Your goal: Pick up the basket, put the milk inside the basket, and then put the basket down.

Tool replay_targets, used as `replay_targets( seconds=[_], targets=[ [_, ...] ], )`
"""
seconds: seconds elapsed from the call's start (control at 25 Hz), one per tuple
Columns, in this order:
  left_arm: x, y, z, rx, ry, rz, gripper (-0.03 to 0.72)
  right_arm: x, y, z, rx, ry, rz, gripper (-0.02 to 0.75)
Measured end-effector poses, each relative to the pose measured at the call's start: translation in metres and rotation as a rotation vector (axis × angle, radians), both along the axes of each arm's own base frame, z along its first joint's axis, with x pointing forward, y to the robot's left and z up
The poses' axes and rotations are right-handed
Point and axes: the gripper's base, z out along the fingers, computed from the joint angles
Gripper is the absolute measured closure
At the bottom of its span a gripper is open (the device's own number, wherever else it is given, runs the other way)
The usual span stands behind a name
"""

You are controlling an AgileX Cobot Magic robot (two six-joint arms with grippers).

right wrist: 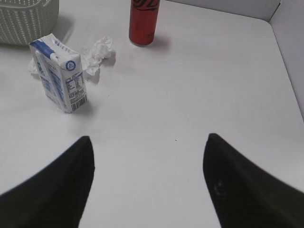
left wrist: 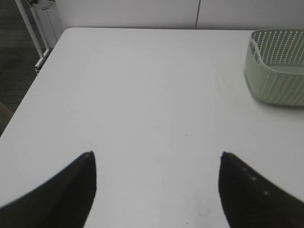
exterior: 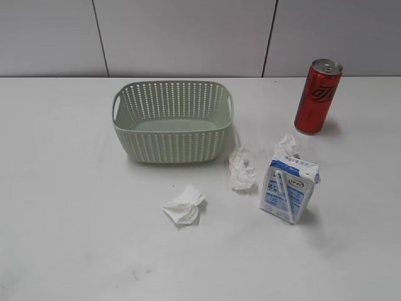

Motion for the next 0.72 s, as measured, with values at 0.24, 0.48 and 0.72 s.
replay_targets(
  seconds=[0.24,0.48,0.72],
  targets=[
    [0.0,0.0,0.0,0.0,0.0,0.0,0.083,0.0,0.0,0.0,0.0,0.0,0.0,0.175],
    [0.0,0.0,0.0,0.0,0.0,0.0,0.099,0.0,0.0,0.0,0.0,0.0,0.0,0.175],
    [0.0,0.0,0.0,0.0,0.0,0.0,0.1,0.0,0.0,0.0,0.0,0.0,0.0,0.175]
  ],
)
